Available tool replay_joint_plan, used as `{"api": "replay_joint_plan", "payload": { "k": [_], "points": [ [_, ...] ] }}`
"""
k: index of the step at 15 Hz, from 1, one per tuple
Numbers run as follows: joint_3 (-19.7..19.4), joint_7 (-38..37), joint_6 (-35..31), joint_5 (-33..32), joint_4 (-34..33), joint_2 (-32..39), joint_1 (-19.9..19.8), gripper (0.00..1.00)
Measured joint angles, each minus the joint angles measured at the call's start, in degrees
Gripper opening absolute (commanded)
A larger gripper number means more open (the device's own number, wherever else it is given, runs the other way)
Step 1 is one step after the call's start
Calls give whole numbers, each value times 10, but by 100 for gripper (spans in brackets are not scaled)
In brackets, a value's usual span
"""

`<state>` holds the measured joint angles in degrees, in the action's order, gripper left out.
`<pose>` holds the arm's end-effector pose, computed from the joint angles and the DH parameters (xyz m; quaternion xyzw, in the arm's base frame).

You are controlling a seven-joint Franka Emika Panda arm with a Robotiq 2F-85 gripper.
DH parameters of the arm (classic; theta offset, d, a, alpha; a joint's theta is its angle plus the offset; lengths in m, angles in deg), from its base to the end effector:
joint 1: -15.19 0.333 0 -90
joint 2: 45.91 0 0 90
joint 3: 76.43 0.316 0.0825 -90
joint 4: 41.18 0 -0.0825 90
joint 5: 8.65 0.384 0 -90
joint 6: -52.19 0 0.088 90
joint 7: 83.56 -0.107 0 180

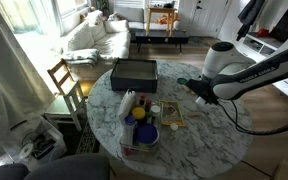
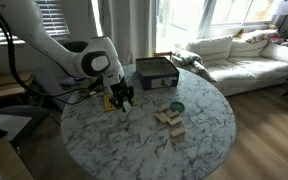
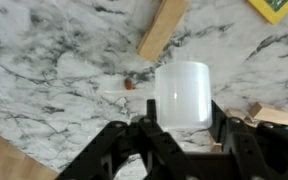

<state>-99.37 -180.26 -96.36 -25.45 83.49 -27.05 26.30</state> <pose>0.5624 -0.1102 0.2601 0.6798 -0.7173 0.1339 0.0737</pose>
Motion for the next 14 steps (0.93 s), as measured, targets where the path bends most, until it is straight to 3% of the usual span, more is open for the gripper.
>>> {"api": "replay_joint_plan", "payload": {
  "k": [1, 2, 6, 14],
  "points": [
    [3, 0, 0, 0, -2, 2, -2, 50],
    [5, 0, 0, 0, -3, 3, -3, 25],
    [9, -8, 0, -37, -6, 5, -8, 25],
    [4, -97, -29, -298, -52, 64, -1, 25]
  ]
}}
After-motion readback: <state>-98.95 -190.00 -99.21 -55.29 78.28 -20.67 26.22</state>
